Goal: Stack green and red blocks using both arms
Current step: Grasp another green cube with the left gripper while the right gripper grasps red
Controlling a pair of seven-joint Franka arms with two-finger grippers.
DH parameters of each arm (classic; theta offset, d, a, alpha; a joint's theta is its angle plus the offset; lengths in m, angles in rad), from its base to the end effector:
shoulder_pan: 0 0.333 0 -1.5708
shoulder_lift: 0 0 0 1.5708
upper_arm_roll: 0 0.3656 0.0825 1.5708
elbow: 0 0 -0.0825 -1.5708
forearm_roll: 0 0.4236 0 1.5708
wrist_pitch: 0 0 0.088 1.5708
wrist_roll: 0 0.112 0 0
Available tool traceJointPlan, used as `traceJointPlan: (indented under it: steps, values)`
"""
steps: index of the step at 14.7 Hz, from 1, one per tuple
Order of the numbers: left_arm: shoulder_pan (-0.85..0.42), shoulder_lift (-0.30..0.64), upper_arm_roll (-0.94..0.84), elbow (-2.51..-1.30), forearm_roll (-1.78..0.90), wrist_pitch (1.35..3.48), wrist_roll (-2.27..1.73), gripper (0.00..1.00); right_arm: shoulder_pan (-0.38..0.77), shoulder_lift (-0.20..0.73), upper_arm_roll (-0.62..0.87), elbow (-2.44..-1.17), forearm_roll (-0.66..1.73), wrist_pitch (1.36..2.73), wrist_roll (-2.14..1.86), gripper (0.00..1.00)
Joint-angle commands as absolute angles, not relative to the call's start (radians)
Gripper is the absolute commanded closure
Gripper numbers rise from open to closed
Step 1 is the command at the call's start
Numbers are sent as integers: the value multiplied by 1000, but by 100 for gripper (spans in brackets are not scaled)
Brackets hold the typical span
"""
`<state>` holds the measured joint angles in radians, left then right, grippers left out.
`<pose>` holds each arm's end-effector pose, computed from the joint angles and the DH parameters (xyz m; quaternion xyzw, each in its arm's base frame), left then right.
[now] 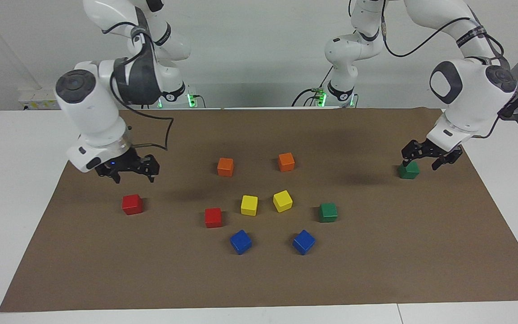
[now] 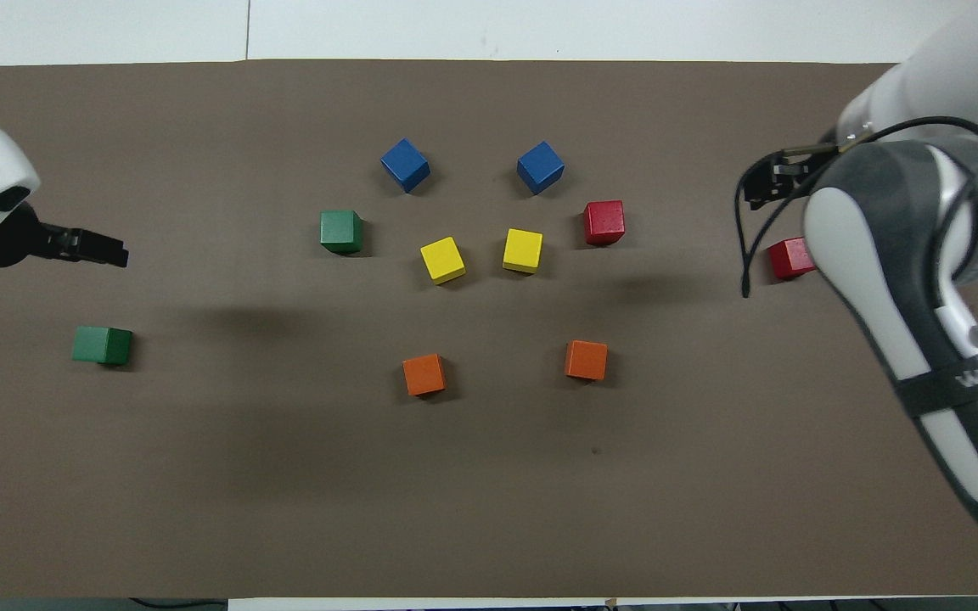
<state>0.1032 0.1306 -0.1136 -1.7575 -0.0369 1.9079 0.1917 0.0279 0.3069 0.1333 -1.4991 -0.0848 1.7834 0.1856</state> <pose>0.6476 -0.0062 0.5213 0.9952 -0.0944 0.0125 0.0238 0.6992 0.0936 0.5258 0.9997 -0.0057 -0.0061 0.0226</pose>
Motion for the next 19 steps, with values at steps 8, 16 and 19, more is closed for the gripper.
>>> traceJointPlan:
  steps: [8, 16, 19]
  values:
    - [-227, 365, -97, -1638, 26, 2072, -127, 0, 150, 446, 140, -1500, -98, 2020, 407, 3]
    - [-264, 456, -97, -1739, 60, 2296, -212, 0, 186, 509, 141, -1509, -98, 2077, 324, 3]
    - [-261, 457, -97, -1761, 60, 2338, -218, 0, 189, 514, 141, -1540, -98, 2126, 302, 3]
